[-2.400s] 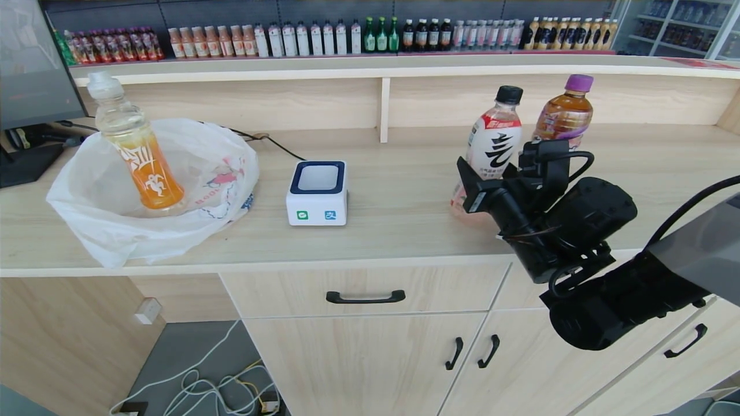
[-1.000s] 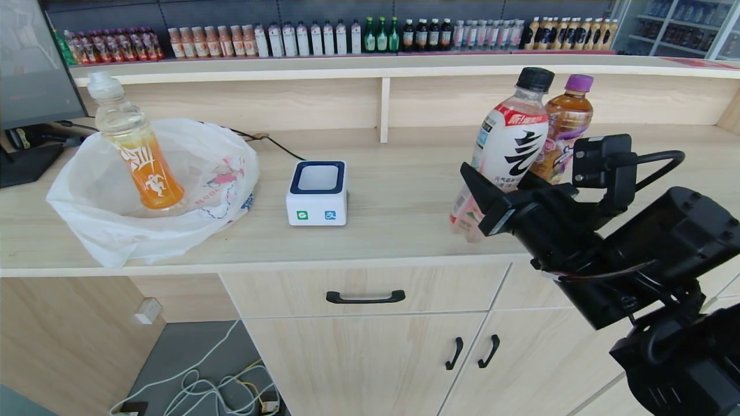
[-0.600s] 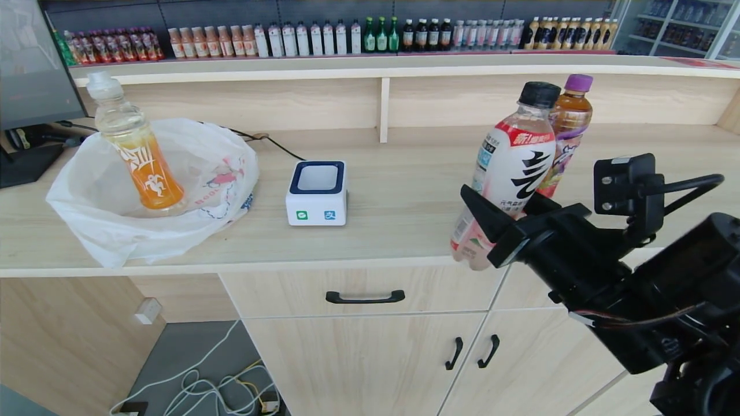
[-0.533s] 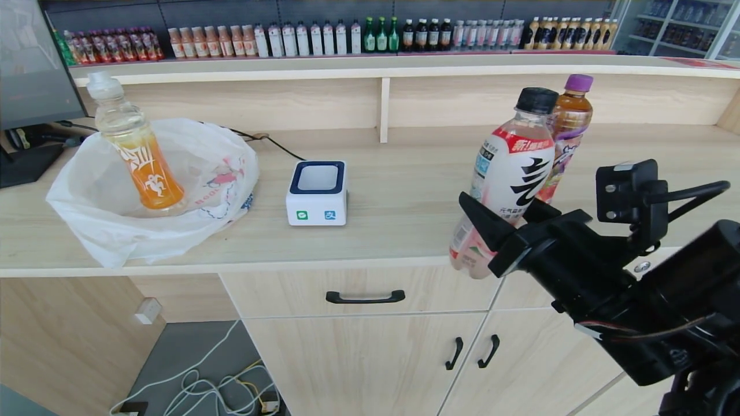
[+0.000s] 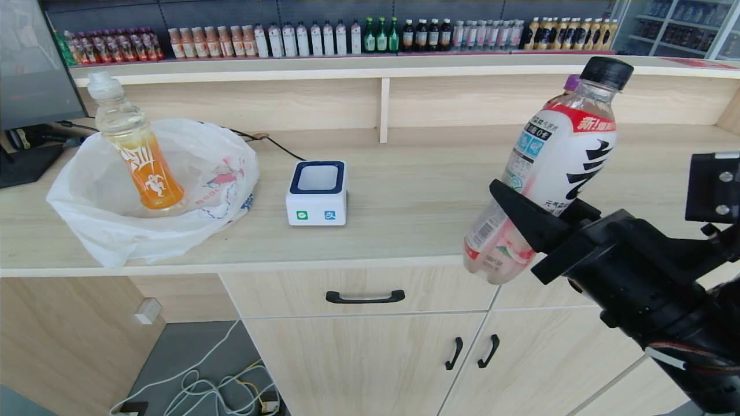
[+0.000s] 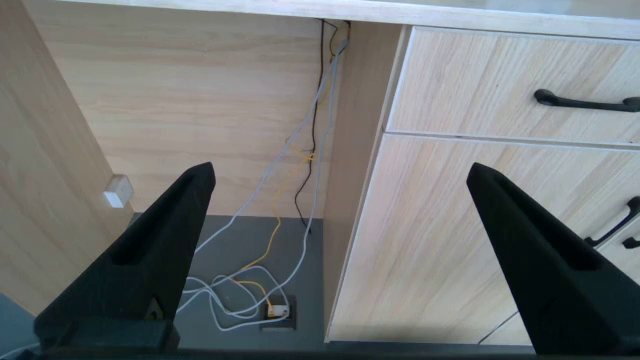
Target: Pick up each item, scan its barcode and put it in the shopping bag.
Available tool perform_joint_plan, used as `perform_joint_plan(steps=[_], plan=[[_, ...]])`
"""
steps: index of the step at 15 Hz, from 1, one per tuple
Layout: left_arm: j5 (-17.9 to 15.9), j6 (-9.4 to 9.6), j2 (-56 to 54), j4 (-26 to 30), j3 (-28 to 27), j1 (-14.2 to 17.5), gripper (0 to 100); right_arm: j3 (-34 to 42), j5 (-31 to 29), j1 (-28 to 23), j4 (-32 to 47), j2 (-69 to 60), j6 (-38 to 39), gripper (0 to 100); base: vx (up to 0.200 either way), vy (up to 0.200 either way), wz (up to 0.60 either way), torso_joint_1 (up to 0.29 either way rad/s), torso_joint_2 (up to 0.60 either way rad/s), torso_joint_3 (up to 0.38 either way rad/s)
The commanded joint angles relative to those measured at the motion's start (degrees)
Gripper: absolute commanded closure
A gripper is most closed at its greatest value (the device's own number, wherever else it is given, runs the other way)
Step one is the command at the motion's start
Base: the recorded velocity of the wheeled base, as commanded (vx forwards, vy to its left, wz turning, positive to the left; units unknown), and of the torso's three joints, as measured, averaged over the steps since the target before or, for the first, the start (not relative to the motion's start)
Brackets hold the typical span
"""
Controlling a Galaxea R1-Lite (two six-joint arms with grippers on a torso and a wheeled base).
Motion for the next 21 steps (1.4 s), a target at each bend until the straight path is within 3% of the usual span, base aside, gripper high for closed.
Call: perform_joint_plan(steps=[1, 3, 9, 15, 21], plan=[[0.0, -0.10, 0.0, 0.0, 0.0, 0.0, 0, 0.8, 4.4, 0.3, -0.1, -2.4, 2.1, 100, 0.000, 0.000, 0.00, 0.000, 0.00, 0.000], [0.0, -0.01, 0.0, 0.0, 0.0, 0.0, 0, 3.3, 10.1, 0.2, -0.1, -2.9, 4.3, 100, 0.000, 0.000, 0.00, 0.000, 0.00, 0.000], [0.0, -0.01, 0.0, 0.0, 0.0, 0.0, 0, 1.0, 21.4, 0.6, -0.1, -2.7, 15.2, 100, 0.000, 0.000, 0.00, 0.000, 0.00, 0.000], [0.0, -0.01, 0.0, 0.0, 0.0, 0.0, 0, -2.8, 22.2, 1.5, -0.1, -1.0, 24.8, 100, 0.000, 0.000, 0.00, 0.000, 0.00, 0.000], [0.0, -0.01, 0.0, 0.0, 0.0, 0.0, 0, -6.5, 23.7, 3.5, -0.1, 0.2, 29.3, 100, 0.000, 0.000, 0.00, 0.000, 0.00, 0.000]])
